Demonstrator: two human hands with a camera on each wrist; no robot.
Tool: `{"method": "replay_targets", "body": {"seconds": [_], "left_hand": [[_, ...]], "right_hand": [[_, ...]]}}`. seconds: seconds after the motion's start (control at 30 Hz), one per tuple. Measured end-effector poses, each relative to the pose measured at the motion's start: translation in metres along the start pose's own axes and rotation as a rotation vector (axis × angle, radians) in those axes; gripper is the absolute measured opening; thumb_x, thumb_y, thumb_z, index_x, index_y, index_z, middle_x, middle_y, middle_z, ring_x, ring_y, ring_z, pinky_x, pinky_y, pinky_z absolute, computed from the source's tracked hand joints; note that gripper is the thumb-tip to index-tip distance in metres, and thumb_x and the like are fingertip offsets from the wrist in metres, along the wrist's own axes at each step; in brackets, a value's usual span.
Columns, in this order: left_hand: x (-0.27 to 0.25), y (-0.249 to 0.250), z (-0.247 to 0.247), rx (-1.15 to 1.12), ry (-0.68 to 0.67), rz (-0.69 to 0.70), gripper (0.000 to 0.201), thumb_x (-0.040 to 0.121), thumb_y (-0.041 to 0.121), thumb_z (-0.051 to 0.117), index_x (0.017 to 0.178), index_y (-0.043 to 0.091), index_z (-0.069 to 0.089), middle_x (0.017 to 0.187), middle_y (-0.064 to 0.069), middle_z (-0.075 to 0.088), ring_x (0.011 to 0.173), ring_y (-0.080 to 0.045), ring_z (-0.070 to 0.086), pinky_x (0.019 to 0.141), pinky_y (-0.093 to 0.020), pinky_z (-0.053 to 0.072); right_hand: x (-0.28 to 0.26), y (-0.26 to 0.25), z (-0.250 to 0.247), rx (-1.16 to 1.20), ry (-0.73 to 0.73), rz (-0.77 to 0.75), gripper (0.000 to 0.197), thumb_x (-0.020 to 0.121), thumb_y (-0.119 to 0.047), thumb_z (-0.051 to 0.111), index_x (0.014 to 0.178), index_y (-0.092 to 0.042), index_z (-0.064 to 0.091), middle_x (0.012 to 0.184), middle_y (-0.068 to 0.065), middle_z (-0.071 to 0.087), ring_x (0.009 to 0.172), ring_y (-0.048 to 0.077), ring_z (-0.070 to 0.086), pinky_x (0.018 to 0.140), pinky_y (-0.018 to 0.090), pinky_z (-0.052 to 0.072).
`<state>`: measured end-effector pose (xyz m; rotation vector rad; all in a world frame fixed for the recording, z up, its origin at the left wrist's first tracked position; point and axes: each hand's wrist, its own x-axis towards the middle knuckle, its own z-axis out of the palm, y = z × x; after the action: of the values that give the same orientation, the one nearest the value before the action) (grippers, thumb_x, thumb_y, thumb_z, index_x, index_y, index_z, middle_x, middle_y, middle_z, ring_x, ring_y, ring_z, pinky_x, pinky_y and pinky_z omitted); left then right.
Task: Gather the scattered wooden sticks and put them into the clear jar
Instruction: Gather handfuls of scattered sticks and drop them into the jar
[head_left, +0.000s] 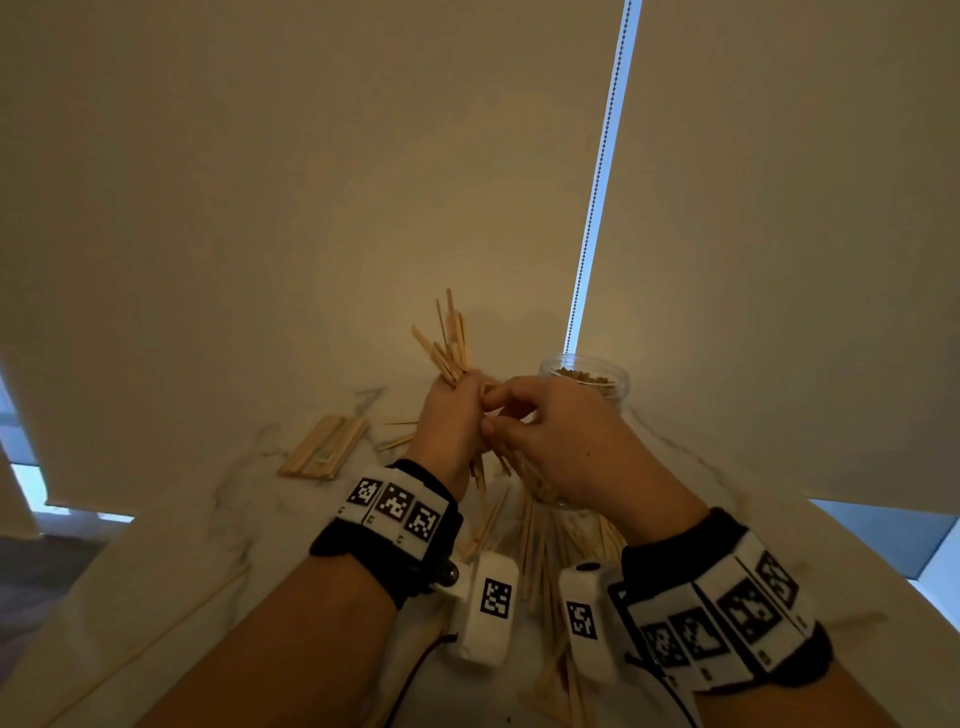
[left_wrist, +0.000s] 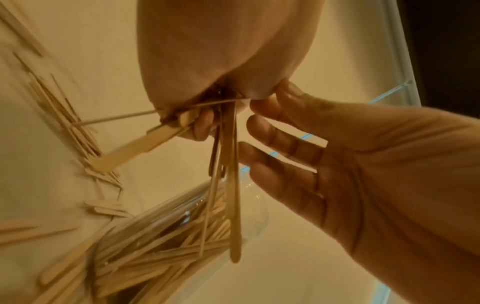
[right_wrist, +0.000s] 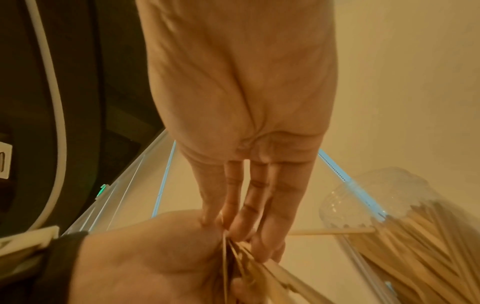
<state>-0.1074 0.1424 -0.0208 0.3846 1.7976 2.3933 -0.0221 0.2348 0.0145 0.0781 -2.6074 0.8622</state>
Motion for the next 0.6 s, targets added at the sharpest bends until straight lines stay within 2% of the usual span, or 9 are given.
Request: {"method": "replay_targets", "body": {"seconds": [0.07, 0.13, 0.23, 0.33, 0.43, 0.53, 0.6], "left_hand": [[-0.003, 0.002, 0.002, 0.030, -0.053, 0.008, 0.019, 0.098, 0.015, 0.044, 0.083, 0.007, 0.054, 0.062, -0.004, 0.055, 0.045, -0.012, 0.052, 0.042, -0.023, 0.043], [-0.005, 0.002, 0.002, 0.019, -0.079, 0.006, 0.017, 0.099, 0.018, 0.046, 0.094, 0.006, 0.057, 0.068, -0.007, 0.057, 0.048, -0.013, 0.055, 0.043, -0.025, 0.045], [-0.004, 0.002, 0.003, -0.033, -0.085, 0.011, 0.016, 0.100, 0.019, 0.047, 0.101, 0.006, 0.057, 0.072, -0.009, 0.057, 0.049, -0.016, 0.055, 0.044, -0.027, 0.045], [-0.003, 0.004, 0.003, -0.084, -0.081, 0.021, 0.015, 0.101, 0.019, 0.049, 0.103, 0.005, 0.056, 0.068, -0.003, 0.061, 0.052, -0.014, 0.061, 0.045, -0.028, 0.046], [-0.002, 0.003, 0.005, -0.126, -0.067, -0.009, 0.026, 0.103, 0.022, 0.048, 0.115, 0.001, 0.057, 0.079, -0.007, 0.067, 0.057, -0.011, 0.068, 0.046, -0.023, 0.049], [0.002, -0.002, 0.005, -0.058, -0.006, -0.025, 0.033, 0.102, 0.026, 0.047, 0.120, 0.001, 0.057, 0.086, -0.012, 0.063, 0.055, -0.015, 0.062, 0.045, -0.025, 0.047], [0.006, -0.005, 0.003, -0.041, 0.066, -0.022, 0.025, 0.102, 0.027, 0.045, 0.114, 0.009, 0.056, 0.087, -0.011, 0.060, 0.062, -0.020, 0.058, 0.053, -0.032, 0.049]], "right_hand": [[0.002, 0.002, 0.000, 0.056, 0.017, 0.010, 0.015, 0.095, -0.028, 0.062, 0.105, -0.029, 0.072, 0.090, -0.011, 0.073, 0.078, 0.001, 0.069, 0.083, 0.029, 0.057], [0.003, 0.003, 0.000, 0.089, 0.027, 0.012, 0.013, 0.096, -0.026, 0.061, 0.101, -0.029, 0.073, 0.087, -0.010, 0.073, 0.077, 0.003, 0.070, 0.083, 0.034, 0.058], [0.002, 0.006, 0.000, 0.123, 0.060, -0.006, 0.009, 0.093, -0.029, 0.064, 0.092, -0.034, 0.072, 0.084, -0.012, 0.072, 0.076, 0.002, 0.069, 0.083, 0.034, 0.058], [0.003, 0.007, -0.001, 0.121, 0.084, -0.029, 0.009, 0.092, -0.031, 0.064, 0.091, -0.031, 0.073, 0.082, -0.012, 0.072, 0.073, 0.001, 0.068, 0.081, 0.033, 0.058], [0.004, 0.007, 0.001, 0.057, 0.112, -0.048, 0.012, 0.093, -0.033, 0.061, 0.091, -0.030, 0.072, 0.082, -0.013, 0.071, 0.074, 0.002, 0.067, 0.080, 0.035, 0.057], [0.003, 0.002, 0.002, 0.031, 0.216, -0.081, 0.014, 0.095, -0.037, 0.056, 0.089, -0.030, 0.066, 0.079, -0.013, 0.067, 0.072, 0.003, 0.065, 0.077, 0.036, 0.057], [0.003, -0.002, -0.003, 0.076, 0.327, -0.074, 0.017, 0.097, -0.035, 0.053, 0.084, -0.027, 0.060, 0.075, -0.008, 0.064, 0.068, 0.009, 0.066, 0.072, 0.039, 0.058]]}}
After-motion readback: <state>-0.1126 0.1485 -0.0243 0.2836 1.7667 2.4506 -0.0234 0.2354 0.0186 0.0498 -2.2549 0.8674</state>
